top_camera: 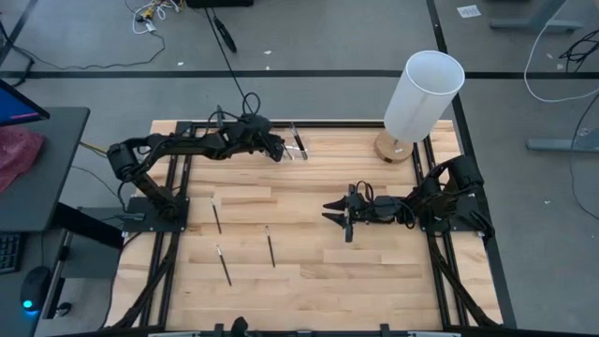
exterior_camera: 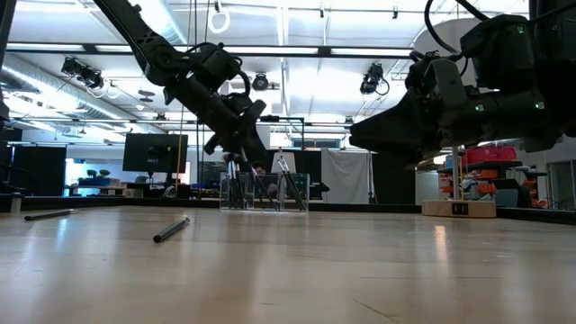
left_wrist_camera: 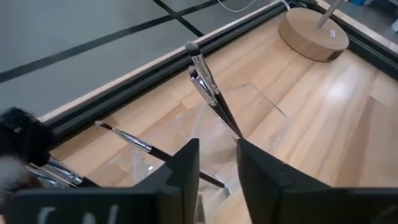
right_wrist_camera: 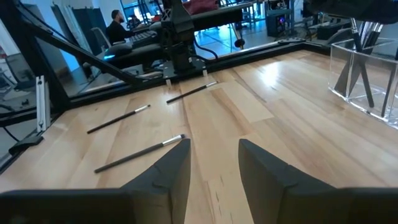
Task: Put items in baskets/containers
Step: Put the black eyeshadow brush into the transparent organizer
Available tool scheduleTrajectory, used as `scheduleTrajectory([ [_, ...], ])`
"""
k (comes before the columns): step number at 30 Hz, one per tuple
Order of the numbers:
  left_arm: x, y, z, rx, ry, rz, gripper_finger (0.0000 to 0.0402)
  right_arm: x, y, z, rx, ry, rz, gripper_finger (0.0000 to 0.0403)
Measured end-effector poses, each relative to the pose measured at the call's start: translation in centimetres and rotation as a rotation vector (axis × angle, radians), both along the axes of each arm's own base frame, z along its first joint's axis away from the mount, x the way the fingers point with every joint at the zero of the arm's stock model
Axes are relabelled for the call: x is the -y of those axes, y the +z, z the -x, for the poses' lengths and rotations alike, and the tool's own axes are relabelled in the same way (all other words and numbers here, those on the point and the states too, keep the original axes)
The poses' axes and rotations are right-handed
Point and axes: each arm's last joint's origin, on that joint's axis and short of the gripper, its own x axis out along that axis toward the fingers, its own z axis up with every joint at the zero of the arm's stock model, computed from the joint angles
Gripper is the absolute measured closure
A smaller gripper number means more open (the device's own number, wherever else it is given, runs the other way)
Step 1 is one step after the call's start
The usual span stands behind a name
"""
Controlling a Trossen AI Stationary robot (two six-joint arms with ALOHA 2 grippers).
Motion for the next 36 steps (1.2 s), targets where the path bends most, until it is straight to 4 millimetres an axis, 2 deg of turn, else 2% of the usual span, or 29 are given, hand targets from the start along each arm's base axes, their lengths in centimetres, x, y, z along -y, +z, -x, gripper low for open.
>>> scheduleTrajectory([
  [3, -0.6, 0.5, 0.0, -0.002, 0.007, -0.03, 0.0269, 0.0, 0.0, 0.0, 0.001, -0.001, -0.01, 0.0269],
  [8, -1.3, 3.2, -0.8, -0.045, -0.039, -0.098, 0.0249, 0.0, 0.0, 0.0, 0.004, -0.003, -0.033, 0.0269],
  [13, 1.0, 6.6, -1.7, -0.213, -0.179, -0.123, 0.0257, 0.0, 0.1, -0.1, 0.008, -0.006, -0.051, 0.0269],
  [17, 3.6, 7.5, -1.4, -0.429, -0.242, -0.1, 0.0288, -0.1, 0.2, -0.5, 0.013, -0.004, -0.04, 0.0269],
  [21, 4.3, 6.7, -0.6, -0.537, -0.269, -0.037, 0.0337, -0.2, 0.6, -1.3, 0.022, -0.005, 0.006, 0.0269],
  [25, 3.5, 5.2, 0.0, -0.543, -0.217, -0.048, 0.0389, -0.4, 1.2, -2.2, 0.036, -0.005, 0.042, 0.0269],
  [30, 1.5, 4.4, 0.5, -0.46, -0.138, -0.087, 0.0392, -0.5, 1.3, -3.0, 0.011, -0.003, 0.056, 0.0269],
  [36, -0.9, 4.5, 1.4, -0.407, -0.044, -0.15, 0.0398, -0.5, 1.1, -3.0, -0.01, -0.004, 0.041, 0.0269],
])
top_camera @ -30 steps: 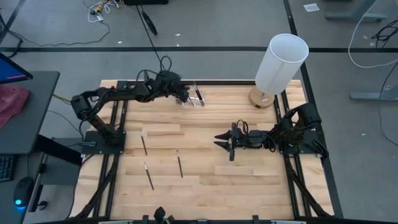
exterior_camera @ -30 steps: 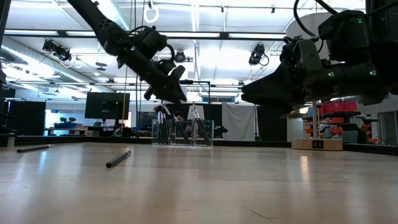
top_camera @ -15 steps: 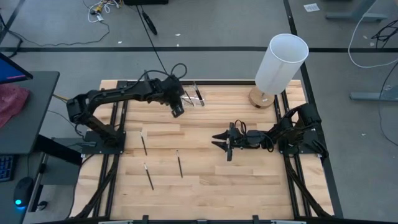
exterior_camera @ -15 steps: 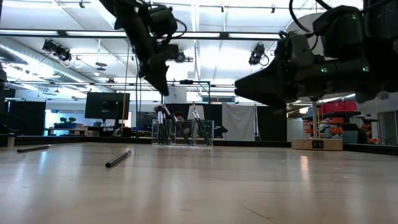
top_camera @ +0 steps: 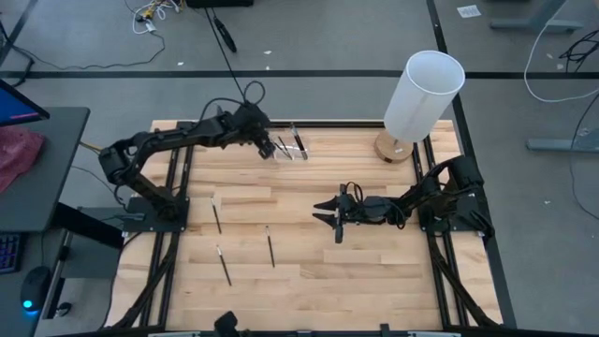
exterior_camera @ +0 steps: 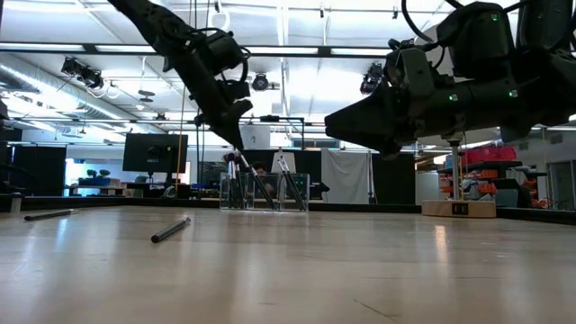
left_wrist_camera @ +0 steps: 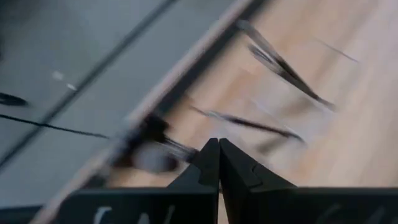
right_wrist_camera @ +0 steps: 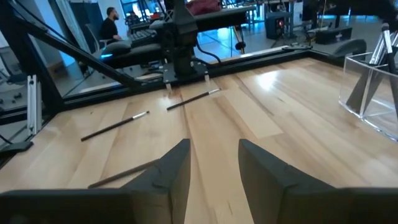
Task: Put items in baskets/containers
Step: Put the black eyeshadow brush into the transparent organizer
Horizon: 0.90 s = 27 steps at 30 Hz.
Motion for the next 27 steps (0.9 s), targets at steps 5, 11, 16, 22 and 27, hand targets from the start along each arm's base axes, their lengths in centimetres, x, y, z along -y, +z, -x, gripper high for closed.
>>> scheduleTrajectory([
  [5, -0.9, 0.9, -0.3, 0.038, 0.019, -0.137, 0.0391, 0.0, -0.1, 0.0, -0.006, 0.001, -0.01, 0.0269],
  [11, 1.4, 1.6, -0.5, -0.015, -0.075, -0.136, 0.0398, 0.0, -0.2, 0.0, -0.015, 0.003, -0.024, 0.0269],
  [16, 2.8, 1.2, 0.3, -0.115, -0.134, -0.041, 0.0399, 0.0, -0.2, 0.0, -0.019, 0.006, -0.027, 0.0269],
  [22, 0.5, -1.2, 0.0, -0.118, -0.103, 0.032, 0.04, 0.0, -0.2, 0.0, -0.019, 0.006, -0.016, 0.0269],
  [27, -1.4, -2.1, -1.0, -0.031, -0.069, -0.027, 0.04, 0.0, -0.2, 0.0, -0.019, 0.006, -0.018, 0.0269],
])
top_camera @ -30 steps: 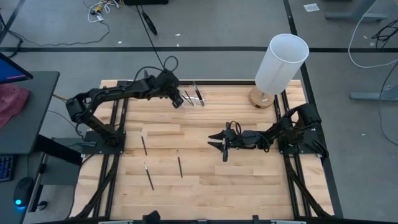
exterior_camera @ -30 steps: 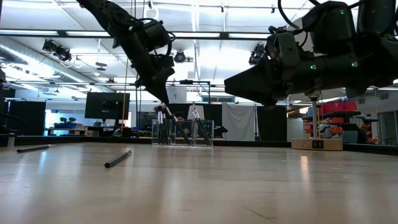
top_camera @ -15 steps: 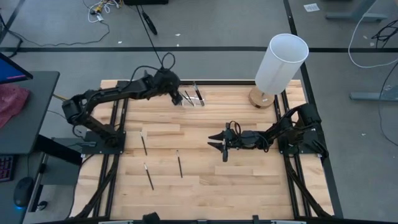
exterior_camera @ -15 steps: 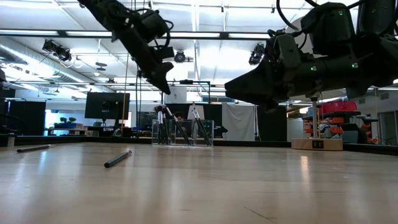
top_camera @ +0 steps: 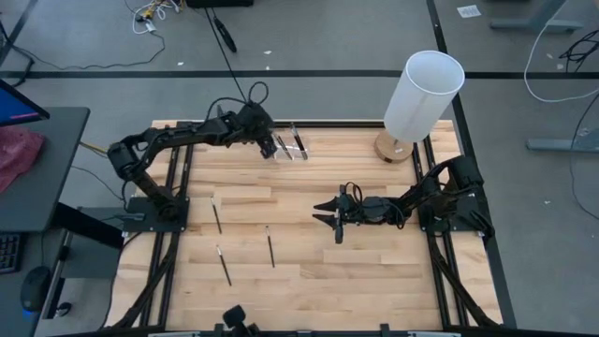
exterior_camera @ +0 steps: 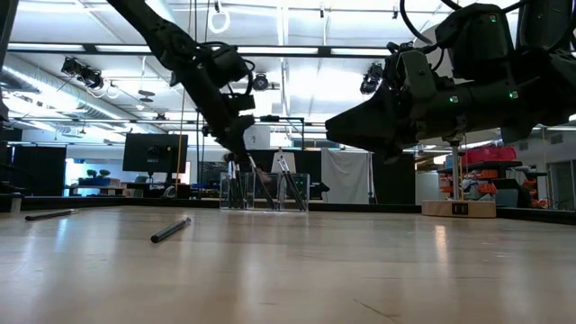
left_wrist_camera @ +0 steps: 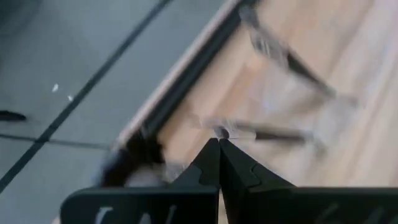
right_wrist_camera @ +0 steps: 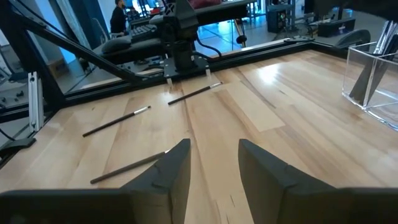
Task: Put items in baskets/containers
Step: Put the black eyeshadow brush into the transparent organizer
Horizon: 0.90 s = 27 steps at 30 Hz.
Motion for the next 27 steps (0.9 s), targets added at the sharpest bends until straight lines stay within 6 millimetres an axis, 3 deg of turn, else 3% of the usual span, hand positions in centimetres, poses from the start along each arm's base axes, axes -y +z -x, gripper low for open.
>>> scheduleTrajectory([
  [6, -0.5, 0.8, -0.5, 0.083, 0.053, -0.079, 0.04, 0.0, 0.0, 0.0, -0.001, -0.001, -0.001, 0.0269],
  [11, 1.3, 3.0, -0.1, 0.093, 0.045, -0.113, 0.0399, 0.0, -0.1, 0.0, -0.005, -0.003, -0.016, 0.0269],
  [19, 8.7, 6.6, 1.2, 0.042, -0.096, -0.072, 0.04, 0.0, -0.1, 0.0, -0.006, -0.004, -0.019, 0.0269],
  [27, 16.4, 6.1, 1.9, -0.084, -0.027, -0.057, 0.0398, 0.0, -0.1, 0.0, -0.009, -0.003, -0.02, 0.0269],
])
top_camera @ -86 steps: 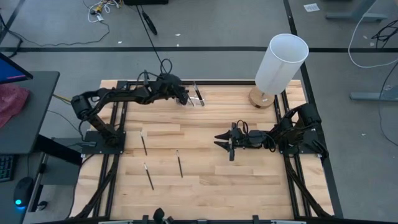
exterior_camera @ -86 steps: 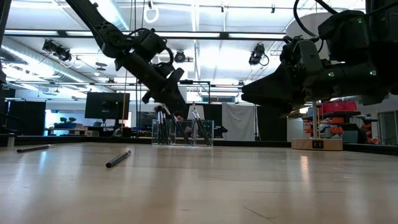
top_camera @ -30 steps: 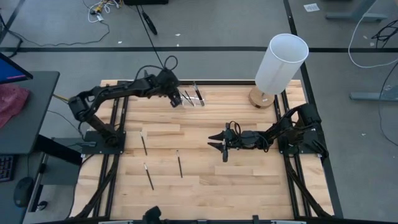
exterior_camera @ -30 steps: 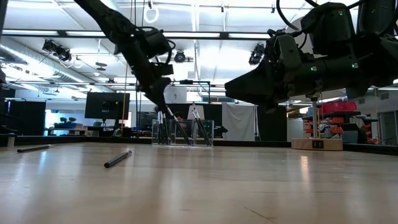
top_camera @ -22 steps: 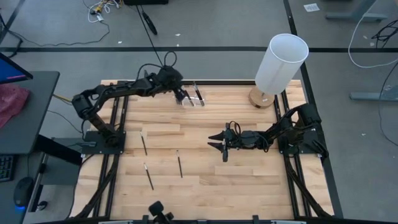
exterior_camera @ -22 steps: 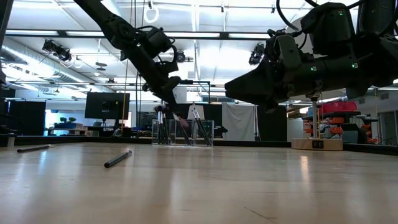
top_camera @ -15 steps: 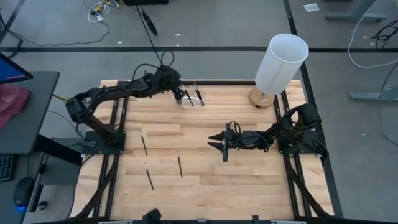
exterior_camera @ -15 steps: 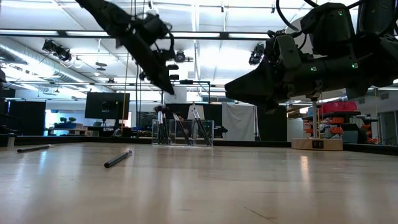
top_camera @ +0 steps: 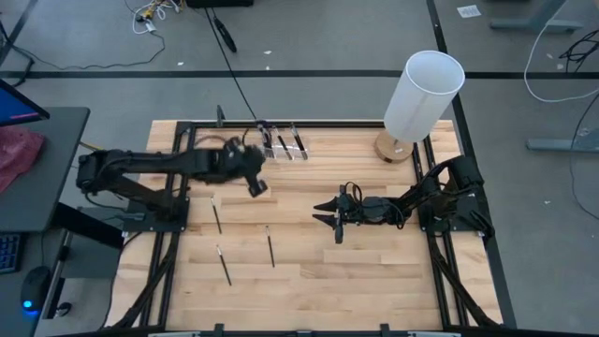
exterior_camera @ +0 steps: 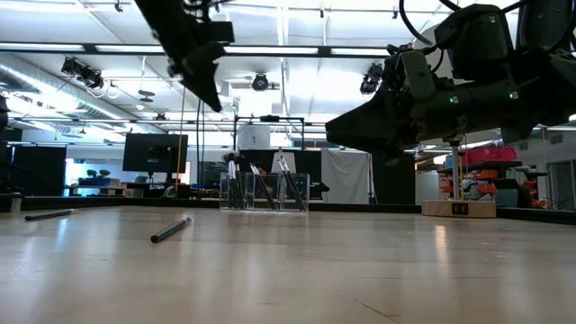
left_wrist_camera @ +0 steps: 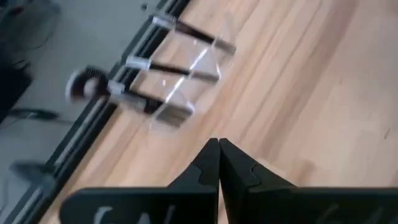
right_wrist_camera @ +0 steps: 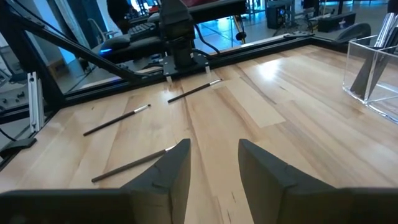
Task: Put items in baskets/containers
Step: Put the black eyeshadow brush into the transparent organizer
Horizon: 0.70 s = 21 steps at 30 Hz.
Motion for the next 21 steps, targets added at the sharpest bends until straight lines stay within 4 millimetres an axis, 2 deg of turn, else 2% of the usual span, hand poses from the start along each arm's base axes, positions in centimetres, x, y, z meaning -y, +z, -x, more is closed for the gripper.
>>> scheduleTrajectory([
  [4, 3.8, -0.6, 0.7, 0.018, 0.061, 0.004, 0.0399, -0.1, 0.0, 0.0, -0.002, 0.002, 0.0, 0.0269],
  [9, 7.0, -3.6, 3.1, 0.108, 0.133, 0.099, 0.0399, -0.2, -0.1, 0.0, -0.01, 0.011, 0.018, 0.0269],
  [13, 7.8, -7.1, 5.2, 0.143, 0.275, 0.18, 0.0396, -0.2, -0.3, 0.1, -0.032, 0.012, 0.029, 0.0269],
  [16, 7.5, -9.0, 6.3, 0.153, 0.397, 0.244, 0.0393, -0.2, -0.4, 0.1, -0.045, 0.013, 0.032, 0.0269],
  [18, 7.4, -9.9, 6.8, 0.147, 0.448, 0.296, 0.0383, -0.2, -0.5, 0.1, -0.051, 0.013, 0.033, 0.0269],
  [21, 7.4, -10.7, 7.5, 0.093, 0.491, 0.36, 0.0346, -0.2, -0.5, 0.1, -0.055, 0.012, 0.034, 0.0269],
])
